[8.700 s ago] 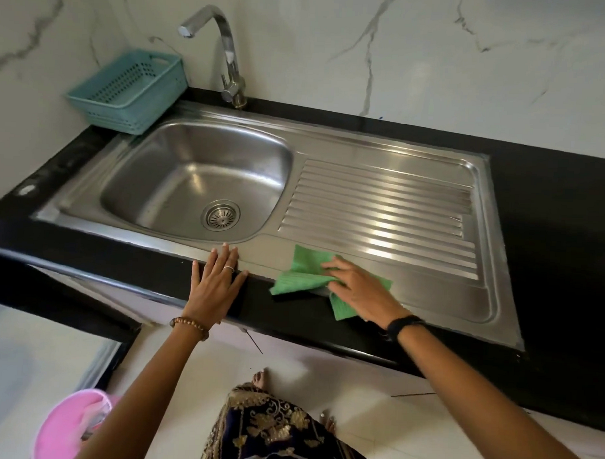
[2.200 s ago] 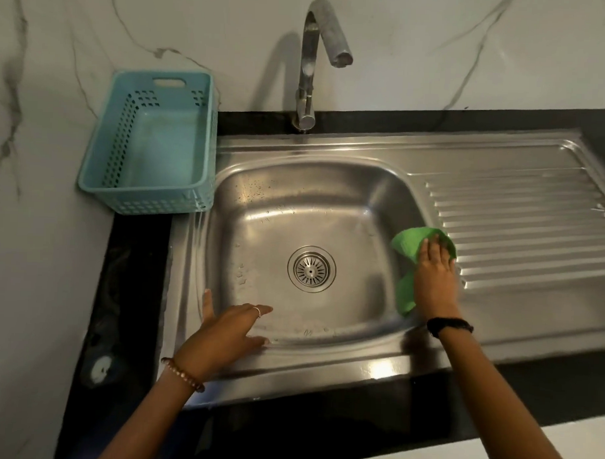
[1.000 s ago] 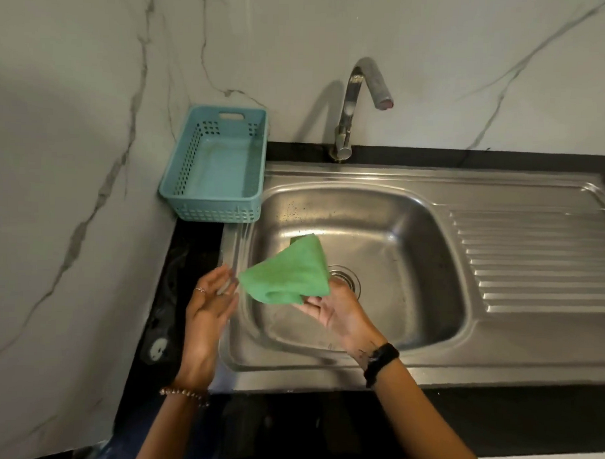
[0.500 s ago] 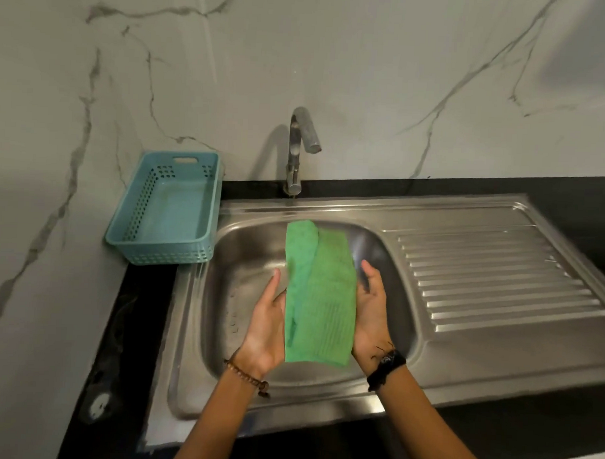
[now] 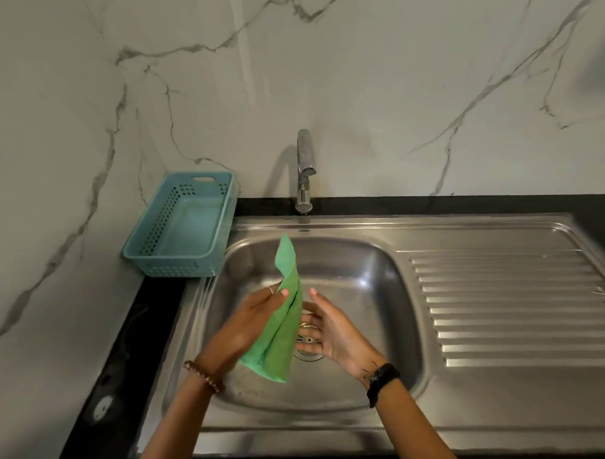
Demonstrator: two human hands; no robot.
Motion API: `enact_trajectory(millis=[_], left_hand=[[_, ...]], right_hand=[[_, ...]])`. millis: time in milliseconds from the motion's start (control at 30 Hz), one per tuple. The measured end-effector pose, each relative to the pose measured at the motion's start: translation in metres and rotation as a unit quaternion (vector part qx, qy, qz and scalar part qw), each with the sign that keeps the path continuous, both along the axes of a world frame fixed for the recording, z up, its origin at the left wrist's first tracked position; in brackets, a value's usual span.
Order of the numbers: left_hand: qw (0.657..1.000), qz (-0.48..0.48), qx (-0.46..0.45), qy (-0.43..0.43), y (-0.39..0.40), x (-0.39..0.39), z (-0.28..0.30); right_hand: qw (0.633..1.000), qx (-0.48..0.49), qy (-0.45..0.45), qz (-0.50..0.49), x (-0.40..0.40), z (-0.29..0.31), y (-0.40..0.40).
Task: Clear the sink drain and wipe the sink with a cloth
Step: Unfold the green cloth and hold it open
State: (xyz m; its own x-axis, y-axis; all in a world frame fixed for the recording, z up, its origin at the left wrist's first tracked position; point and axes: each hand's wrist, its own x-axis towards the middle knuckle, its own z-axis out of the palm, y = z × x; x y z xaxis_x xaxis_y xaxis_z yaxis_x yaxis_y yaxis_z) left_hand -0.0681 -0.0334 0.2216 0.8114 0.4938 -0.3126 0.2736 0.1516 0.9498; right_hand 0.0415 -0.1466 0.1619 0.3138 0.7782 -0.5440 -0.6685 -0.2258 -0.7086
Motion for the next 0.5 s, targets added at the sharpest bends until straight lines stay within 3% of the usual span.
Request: enact_trajectory(millis=[100, 200, 300, 433, 500], left_hand=[[0.999, 0.034, 0.037, -0.001, 0.01, -0.002, 0.006], [0.996, 0.084, 0.002, -0.025, 0.024, -0.008, 0.005], [0.99, 0.137, -0.016, -0.022, 0.038, -0.015, 0.003], [0.993, 0.11, -0.036, -0.01, 0.045, -0.022, 0.002], [0.995, 0.084, -0.022, -0.054, 0.047, -0.025, 0.008]], right_hand=[[0.999, 0.031, 0.016, -0.002, -0.004, -0.006, 0.005], [0.997, 0.008, -0.069, -0.025, 0.001, -0.013, 0.001], [0.994, -0.001, -0.098, -0.038, 0.015, -0.011, -0.004], [0.99, 0.012, -0.137, -0.019, 0.033, 0.013, -0.007], [0.986, 0.049, -0.159, -0.003, 0.043, 0.032, -0.01]])
